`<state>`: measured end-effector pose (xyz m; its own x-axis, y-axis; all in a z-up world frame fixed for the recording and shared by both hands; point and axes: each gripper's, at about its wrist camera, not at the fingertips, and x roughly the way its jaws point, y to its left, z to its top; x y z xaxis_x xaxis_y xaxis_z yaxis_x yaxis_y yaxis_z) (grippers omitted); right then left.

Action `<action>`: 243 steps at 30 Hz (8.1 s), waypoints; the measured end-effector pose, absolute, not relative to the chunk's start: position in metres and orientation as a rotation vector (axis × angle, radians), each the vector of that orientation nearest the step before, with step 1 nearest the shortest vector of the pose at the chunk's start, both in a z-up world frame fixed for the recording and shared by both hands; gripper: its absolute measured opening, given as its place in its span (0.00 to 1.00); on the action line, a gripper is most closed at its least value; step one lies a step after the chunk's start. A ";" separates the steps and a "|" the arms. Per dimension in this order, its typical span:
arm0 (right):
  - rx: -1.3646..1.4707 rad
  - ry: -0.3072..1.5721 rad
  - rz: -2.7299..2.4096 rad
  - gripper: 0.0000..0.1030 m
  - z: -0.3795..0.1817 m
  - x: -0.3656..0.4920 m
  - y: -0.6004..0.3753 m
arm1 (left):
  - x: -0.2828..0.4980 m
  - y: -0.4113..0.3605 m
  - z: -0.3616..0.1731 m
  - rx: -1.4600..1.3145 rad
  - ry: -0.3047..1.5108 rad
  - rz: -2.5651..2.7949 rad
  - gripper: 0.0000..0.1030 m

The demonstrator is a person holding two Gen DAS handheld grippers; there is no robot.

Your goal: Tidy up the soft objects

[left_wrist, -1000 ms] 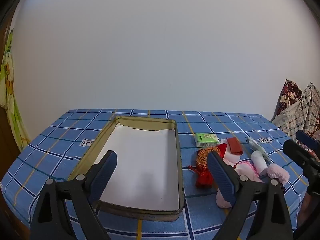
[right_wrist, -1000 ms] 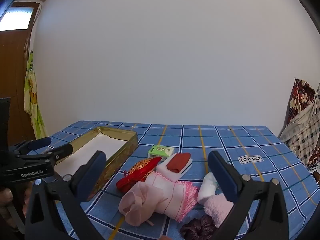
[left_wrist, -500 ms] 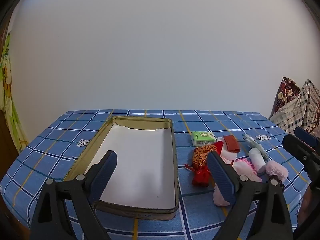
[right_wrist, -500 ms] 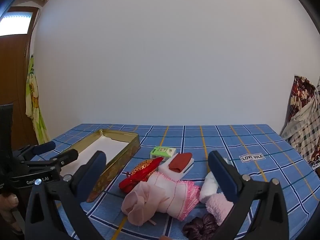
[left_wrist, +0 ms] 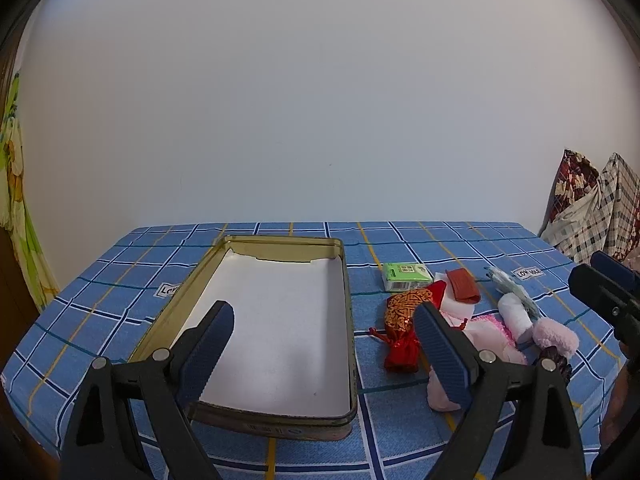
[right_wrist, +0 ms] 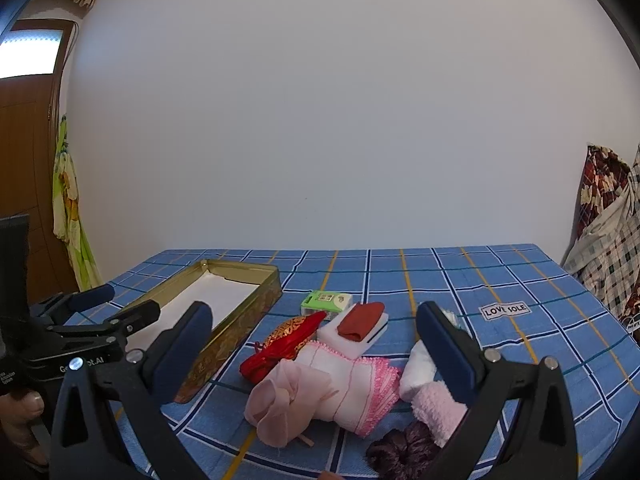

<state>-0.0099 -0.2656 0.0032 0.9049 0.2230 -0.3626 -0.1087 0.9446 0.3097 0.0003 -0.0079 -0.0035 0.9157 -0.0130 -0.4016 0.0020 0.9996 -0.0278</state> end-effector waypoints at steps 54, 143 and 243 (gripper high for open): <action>0.295 0.485 0.078 1.00 -0.051 -0.035 -0.290 | -0.006 -0.053 -0.041 0.032 0.459 -0.090 0.90; 0.272 0.424 0.367 0.41 -0.019 -0.011 -0.263 | -0.010 -0.023 0.008 0.044 0.304 -0.236 0.06; 0.173 0.741 0.469 0.86 -0.032 0.250 -0.117 | 0.214 0.082 -0.019 0.088 0.741 0.065 0.71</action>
<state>0.2499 -0.1170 -0.0322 0.6401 0.4691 -0.6084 -0.3490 0.8831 0.3136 0.2139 0.0820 -0.0190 0.7360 0.0899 -0.6710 -0.0277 0.9943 0.1028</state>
